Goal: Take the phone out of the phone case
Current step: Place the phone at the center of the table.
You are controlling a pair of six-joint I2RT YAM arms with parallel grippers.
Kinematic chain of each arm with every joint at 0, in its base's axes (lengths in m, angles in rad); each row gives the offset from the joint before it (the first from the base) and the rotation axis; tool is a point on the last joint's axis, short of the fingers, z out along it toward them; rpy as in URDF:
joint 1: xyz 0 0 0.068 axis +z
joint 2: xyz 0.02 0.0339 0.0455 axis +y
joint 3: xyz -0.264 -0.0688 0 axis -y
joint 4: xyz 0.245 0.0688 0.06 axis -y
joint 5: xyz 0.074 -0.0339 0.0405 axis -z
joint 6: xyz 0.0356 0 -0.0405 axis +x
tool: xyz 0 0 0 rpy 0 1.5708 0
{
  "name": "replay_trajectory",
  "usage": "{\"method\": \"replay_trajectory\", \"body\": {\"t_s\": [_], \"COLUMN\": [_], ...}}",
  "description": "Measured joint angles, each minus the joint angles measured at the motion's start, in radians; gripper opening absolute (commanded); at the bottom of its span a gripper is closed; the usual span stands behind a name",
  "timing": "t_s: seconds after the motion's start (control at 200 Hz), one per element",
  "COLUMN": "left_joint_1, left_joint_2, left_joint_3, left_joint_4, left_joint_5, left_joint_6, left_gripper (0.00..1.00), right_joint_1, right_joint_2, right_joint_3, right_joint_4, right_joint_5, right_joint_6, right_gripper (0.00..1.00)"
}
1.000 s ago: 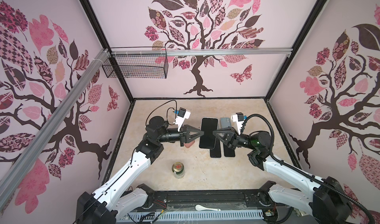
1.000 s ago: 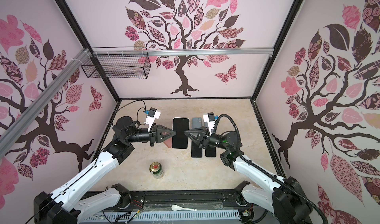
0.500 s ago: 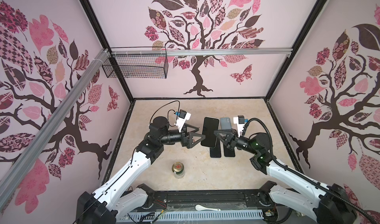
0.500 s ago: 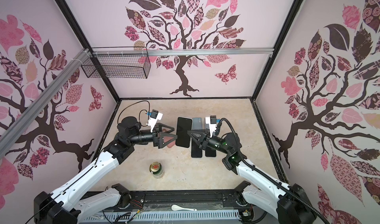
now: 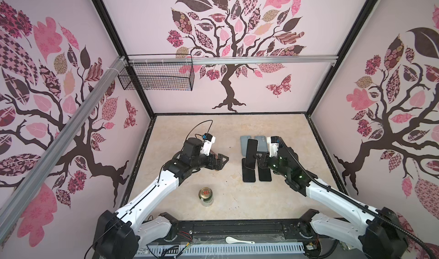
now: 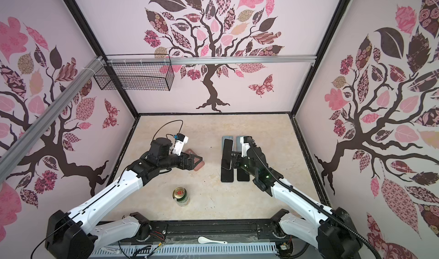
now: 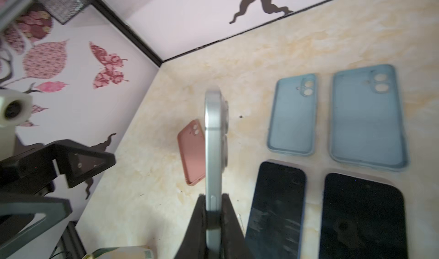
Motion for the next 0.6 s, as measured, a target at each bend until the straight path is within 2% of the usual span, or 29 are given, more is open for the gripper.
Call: {"method": "replay_trajectory", "body": {"t_s": [0.175,0.32,0.465,0.6], "left_joint_1": [-0.01,-0.067,-0.106,-0.143], "left_joint_2": [0.023,0.059,0.123,0.164], "left_joint_3": [0.0,0.0,0.0,0.0], "left_joint_4": [-0.01,-0.012,-0.013,-0.012], "left_joint_5": [-0.041,-0.079,-0.089,-0.109], "left_joint_6": [-0.01,-0.009,-0.025,-0.039], "left_gripper": [0.98,0.98,0.98,0.91], "right_joint_1": [0.062,0.079,0.051,-0.011], "right_joint_2": [0.111,0.187,0.222,0.254], "right_joint_3": [0.195,0.338,0.398,0.41], "right_joint_4": [-0.27,-0.475,-0.59,-0.634], "right_joint_5": [0.159,0.202,0.152,0.054], "right_joint_6": [0.018,0.061,0.054,0.007], "right_gripper": [0.0,0.0,0.0,0.0]}}
